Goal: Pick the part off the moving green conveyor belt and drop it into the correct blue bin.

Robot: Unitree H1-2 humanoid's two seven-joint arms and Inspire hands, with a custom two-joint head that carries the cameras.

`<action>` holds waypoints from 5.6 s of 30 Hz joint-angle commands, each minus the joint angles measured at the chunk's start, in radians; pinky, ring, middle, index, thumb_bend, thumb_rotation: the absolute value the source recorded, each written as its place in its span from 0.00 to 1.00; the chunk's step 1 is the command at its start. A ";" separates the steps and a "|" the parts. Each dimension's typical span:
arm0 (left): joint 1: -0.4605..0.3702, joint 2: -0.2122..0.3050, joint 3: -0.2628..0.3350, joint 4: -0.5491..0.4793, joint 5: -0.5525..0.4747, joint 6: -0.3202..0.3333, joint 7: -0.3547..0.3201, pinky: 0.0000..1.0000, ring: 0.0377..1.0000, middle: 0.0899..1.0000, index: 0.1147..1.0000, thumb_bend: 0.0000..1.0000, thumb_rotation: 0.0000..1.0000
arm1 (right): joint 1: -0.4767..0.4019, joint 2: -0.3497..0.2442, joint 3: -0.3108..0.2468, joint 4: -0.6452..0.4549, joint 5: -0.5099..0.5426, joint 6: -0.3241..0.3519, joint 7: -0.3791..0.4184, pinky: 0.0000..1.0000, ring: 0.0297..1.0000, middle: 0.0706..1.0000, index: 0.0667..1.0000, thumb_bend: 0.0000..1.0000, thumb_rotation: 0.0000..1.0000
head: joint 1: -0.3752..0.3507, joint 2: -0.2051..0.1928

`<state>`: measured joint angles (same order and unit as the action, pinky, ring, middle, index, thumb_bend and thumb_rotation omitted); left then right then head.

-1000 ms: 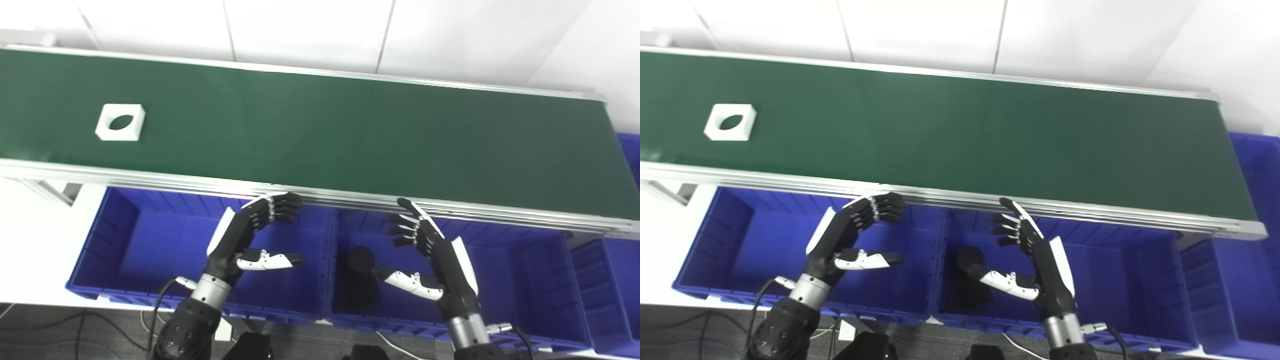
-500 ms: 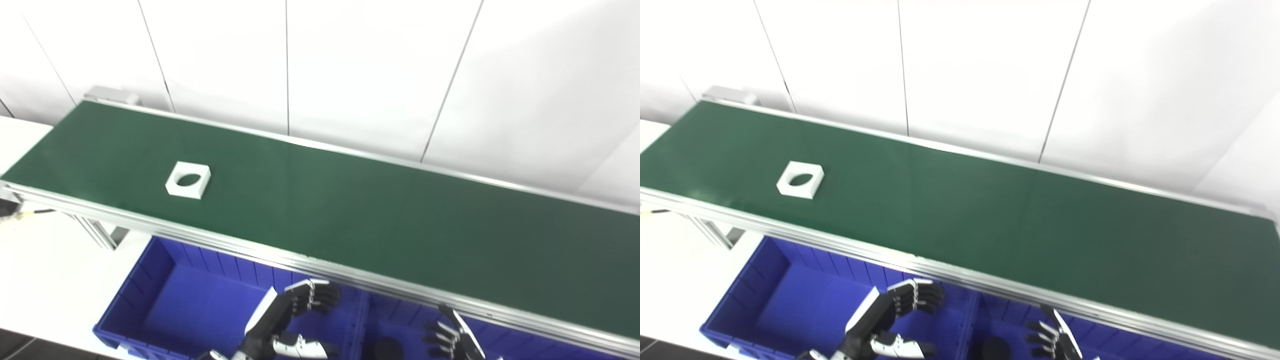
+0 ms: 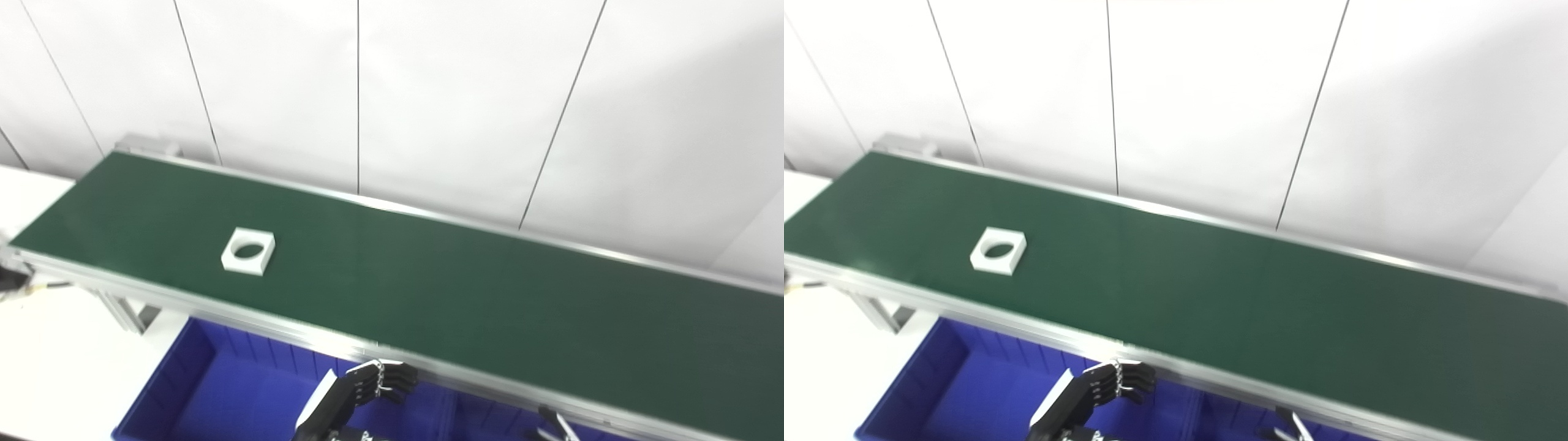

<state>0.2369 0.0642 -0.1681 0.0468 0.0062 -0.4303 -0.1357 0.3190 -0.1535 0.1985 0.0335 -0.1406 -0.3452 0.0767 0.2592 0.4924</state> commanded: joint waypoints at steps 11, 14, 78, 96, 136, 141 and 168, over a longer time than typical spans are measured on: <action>-0.198 0.200 0.132 -0.210 0.143 0.061 -0.020 0.72 0.75 0.77 0.78 0.80 0.41 | -0.028 0.016 -0.006 0.019 -0.010 -0.086 -0.010 0.61 0.70 0.75 0.89 0.78 0.35 | -0.013 -0.004; -0.243 0.246 0.151 -0.228 0.133 0.111 -0.042 0.75 0.76 0.78 0.78 0.80 0.38 | -0.031 0.017 -0.006 0.021 -0.021 -0.087 -0.012 0.61 0.69 0.74 0.89 0.79 0.35 | -0.014 -0.006; -0.731 0.473 -0.167 0.611 0.633 0.317 -0.003 0.88 0.91 0.93 0.90 0.85 0.03 | -0.031 -0.007 0.015 0.012 -0.009 -0.124 -0.030 0.58 0.67 0.72 0.89 0.78 0.34 | -0.014 0.015; -0.721 0.436 -0.148 0.655 0.553 0.188 0.102 0.40 0.43 0.42 0.44 0.52 0.00 | -0.021 -0.002 0.009 -0.006 -0.013 -0.124 -0.033 0.59 0.68 0.73 0.90 0.76 0.36 | -0.015 0.038; -0.283 0.284 0.099 0.043 0.003 -0.031 -0.123 0.37 0.37 0.42 0.49 0.49 0.00 | 0.002 0.136 0.001 -0.162 -0.128 -0.003 -0.063 0.61 0.68 0.74 0.88 0.74 0.39 | -0.440 0.365; -0.217 0.288 0.023 0.014 0.177 -0.039 -0.102 0.38 0.38 0.43 0.48 0.50 0.00 | 0.002 0.137 -0.006 -0.173 -0.139 0.007 -0.067 0.61 0.68 0.74 0.88 0.74 0.38 | -0.437 0.380; -0.207 0.325 -0.189 -0.060 0.760 0.316 -0.232 0.57 0.66 0.70 0.63 0.55 0.19 | 0.002 0.141 -0.014 -0.193 -0.159 0.037 -0.065 0.61 0.67 0.73 0.87 0.74 0.42 | -0.415 0.389</action>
<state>0.0513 0.3792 -0.3518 0.0273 0.7335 -0.1507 -0.3578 0.3284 -0.0228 0.1833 -0.1262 -0.2987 -0.3104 0.0240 -0.1565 0.8805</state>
